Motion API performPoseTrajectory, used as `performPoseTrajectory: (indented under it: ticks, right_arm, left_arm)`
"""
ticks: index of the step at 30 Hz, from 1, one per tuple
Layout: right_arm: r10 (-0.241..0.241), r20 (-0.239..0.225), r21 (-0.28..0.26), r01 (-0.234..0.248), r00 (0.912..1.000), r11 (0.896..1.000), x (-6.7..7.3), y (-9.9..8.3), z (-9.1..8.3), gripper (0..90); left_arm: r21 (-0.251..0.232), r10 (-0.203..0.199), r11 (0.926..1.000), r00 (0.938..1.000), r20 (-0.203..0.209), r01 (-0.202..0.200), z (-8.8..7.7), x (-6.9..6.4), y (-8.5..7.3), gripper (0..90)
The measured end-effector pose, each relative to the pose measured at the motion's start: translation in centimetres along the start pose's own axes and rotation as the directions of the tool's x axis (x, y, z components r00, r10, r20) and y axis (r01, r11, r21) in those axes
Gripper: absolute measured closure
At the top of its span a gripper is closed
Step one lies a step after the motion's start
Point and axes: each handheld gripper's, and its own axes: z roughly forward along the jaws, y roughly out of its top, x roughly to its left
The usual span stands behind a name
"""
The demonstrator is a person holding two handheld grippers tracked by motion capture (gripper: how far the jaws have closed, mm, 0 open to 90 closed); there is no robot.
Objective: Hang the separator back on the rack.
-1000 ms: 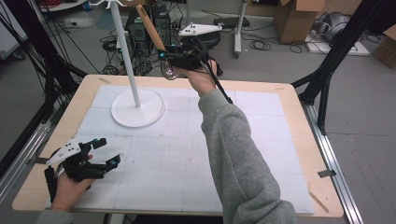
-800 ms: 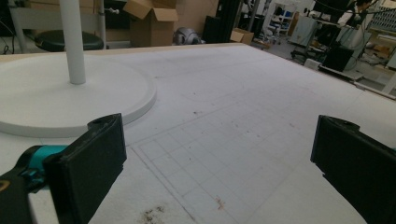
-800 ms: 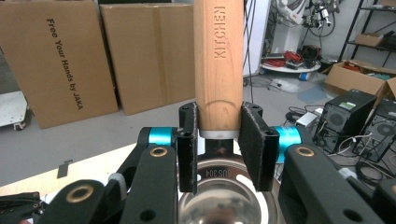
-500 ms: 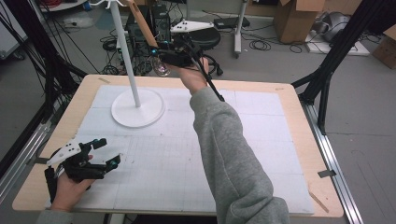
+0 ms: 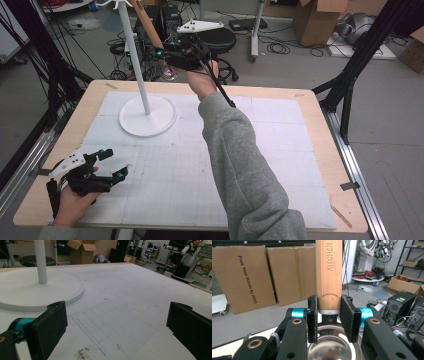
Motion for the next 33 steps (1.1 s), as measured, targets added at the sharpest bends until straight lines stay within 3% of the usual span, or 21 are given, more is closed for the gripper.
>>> performPoseTrajectory:
  ticks: [20, 33]
  right_arm:
    - [-0.004, 0.045, -0.004, 0.004, 0.9990, 1.000, 0.15, -0.10, 0.39, 69.9]
    - [0.002, 0.042, 0.008, -0.003, 0.9991, 1.000, -0.08, -0.38, 0.93, 69.8]
  left_arm:
    - [0.003, -0.003, 1.0000, 1.0000, 0.002, 0.003, 0.00, 0.00, -0.04, 3.7]
    - [0.006, -0.001, 1.0000, 1.0000, 0.005, 0.001, 0.02, 0.03, -0.06, 3.8]
